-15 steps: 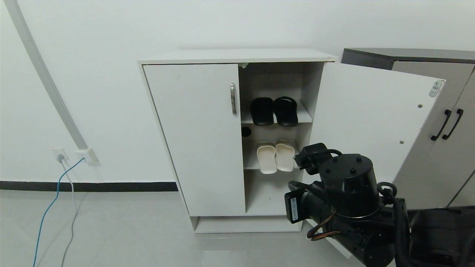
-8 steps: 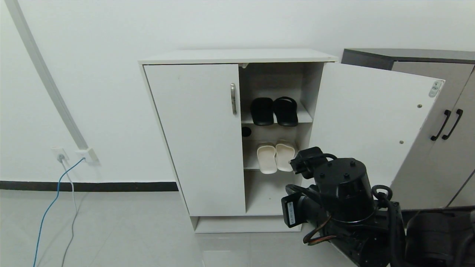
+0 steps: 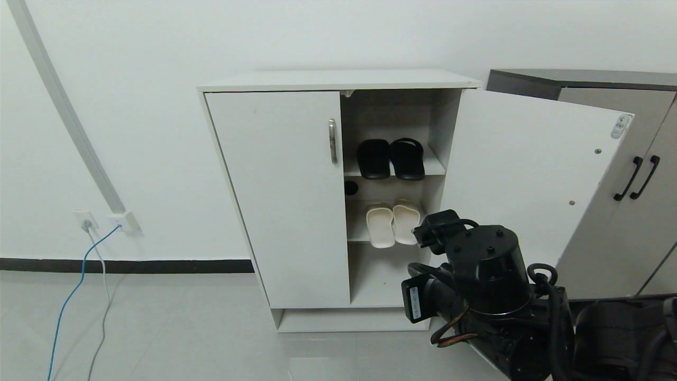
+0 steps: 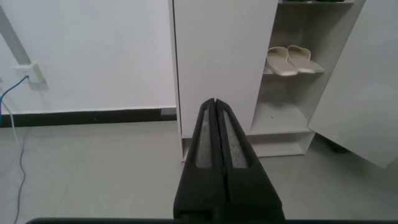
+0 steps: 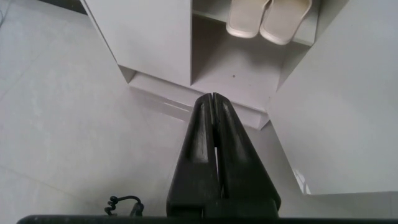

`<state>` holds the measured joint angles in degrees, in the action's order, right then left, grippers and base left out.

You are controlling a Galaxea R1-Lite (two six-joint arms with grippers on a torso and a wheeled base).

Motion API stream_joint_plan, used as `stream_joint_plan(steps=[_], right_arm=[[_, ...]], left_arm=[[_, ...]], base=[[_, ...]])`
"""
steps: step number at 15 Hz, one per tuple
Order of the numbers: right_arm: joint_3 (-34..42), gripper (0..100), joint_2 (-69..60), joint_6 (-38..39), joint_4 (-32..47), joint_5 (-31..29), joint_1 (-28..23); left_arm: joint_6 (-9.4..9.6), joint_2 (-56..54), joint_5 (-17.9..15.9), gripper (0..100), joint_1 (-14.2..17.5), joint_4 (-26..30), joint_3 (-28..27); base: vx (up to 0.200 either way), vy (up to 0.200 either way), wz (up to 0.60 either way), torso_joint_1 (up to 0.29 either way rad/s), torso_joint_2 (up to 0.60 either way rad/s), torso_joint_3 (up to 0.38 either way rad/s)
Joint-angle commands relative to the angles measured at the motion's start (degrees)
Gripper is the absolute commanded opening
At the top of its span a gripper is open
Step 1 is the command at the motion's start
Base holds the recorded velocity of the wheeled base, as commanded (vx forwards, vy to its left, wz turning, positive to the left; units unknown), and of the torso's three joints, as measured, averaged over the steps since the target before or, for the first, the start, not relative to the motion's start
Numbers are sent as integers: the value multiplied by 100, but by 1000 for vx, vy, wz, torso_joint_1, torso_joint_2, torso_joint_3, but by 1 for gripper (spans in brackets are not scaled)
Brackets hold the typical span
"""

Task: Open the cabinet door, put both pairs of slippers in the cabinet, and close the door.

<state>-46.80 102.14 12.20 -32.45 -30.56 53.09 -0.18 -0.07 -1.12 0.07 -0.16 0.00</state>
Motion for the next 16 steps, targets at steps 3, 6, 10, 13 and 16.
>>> stream_joint_plan(steps=[3,6,10,13,16], right_arm=[[4,0,25,1,2,-2,8],[4,0,25,-7,2,-2,8],[13,0,34,-16,2,-2,0],[22,0,34,-25,11,-2,8],[48,0,34,-60,2,-2,8]], left_arm=[[1,7,-2,0,1,-2,0],[1,7,-2,0,1,-2,0],[1,7,-2,0,1,-2,0],[1,7,-2,0,1,-2,0],[-8,7,-2,0,1,-2,0]], base=[[0,0,0,0,0,0],[0,0,0,1,-25,-51],[0,0,0,29,-375,-329],[0,0,0,79,-437,-360],[0,0,0,115,-460,-344]])
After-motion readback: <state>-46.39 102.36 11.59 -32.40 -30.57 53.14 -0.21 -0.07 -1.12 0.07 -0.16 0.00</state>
